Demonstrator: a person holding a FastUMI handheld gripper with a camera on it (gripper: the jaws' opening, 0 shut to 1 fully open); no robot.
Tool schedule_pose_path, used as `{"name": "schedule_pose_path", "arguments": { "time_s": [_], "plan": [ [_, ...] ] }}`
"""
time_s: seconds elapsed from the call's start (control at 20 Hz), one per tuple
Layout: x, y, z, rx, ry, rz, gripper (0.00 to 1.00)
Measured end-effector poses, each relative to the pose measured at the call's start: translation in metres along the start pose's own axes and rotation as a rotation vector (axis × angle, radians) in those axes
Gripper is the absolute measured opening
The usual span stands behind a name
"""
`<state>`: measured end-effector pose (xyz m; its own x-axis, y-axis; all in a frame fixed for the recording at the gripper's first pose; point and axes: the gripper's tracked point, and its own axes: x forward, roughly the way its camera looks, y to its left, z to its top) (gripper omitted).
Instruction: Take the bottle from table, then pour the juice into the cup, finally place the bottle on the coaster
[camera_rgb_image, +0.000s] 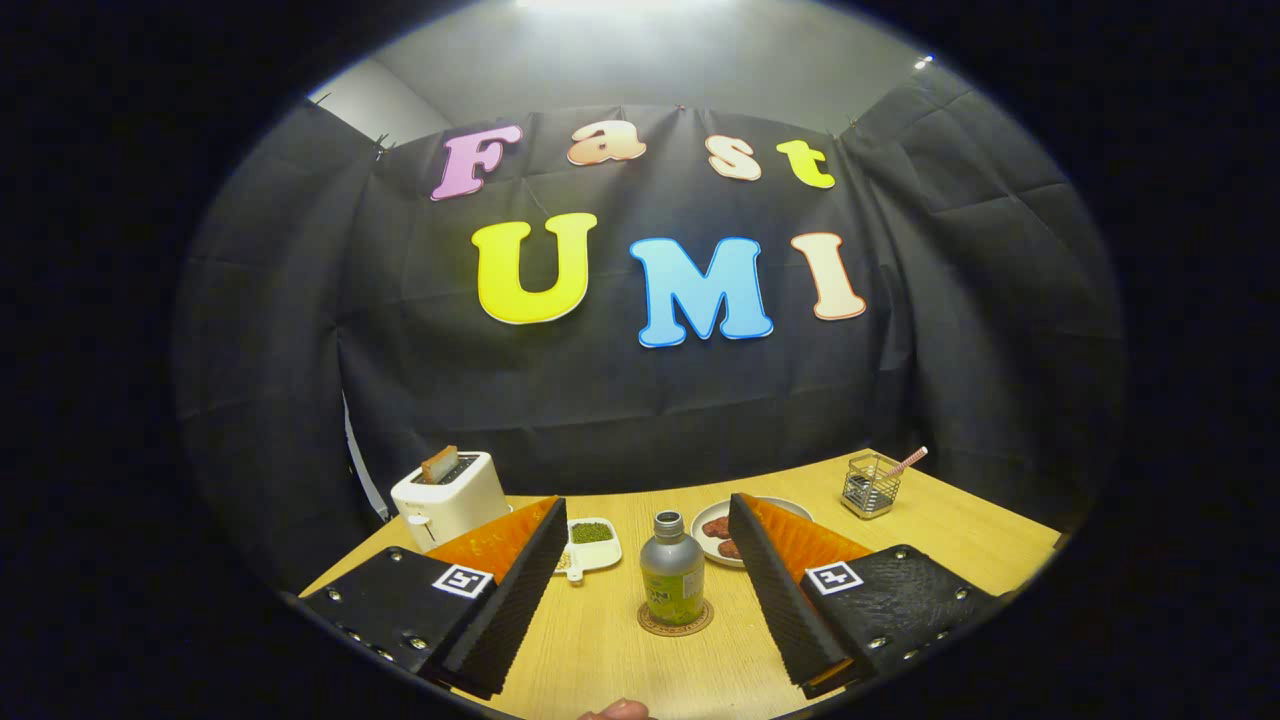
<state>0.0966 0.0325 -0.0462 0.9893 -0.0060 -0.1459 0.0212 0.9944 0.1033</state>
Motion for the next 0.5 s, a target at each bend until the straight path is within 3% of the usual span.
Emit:
{"name": "schedule_pose_path", "arguments": {
  "time_s": [0.5],
  "plan": [
    [-0.049, 0.02, 0.033, -0.025, -0.058, 0.072, 0.98]
  ]
}}
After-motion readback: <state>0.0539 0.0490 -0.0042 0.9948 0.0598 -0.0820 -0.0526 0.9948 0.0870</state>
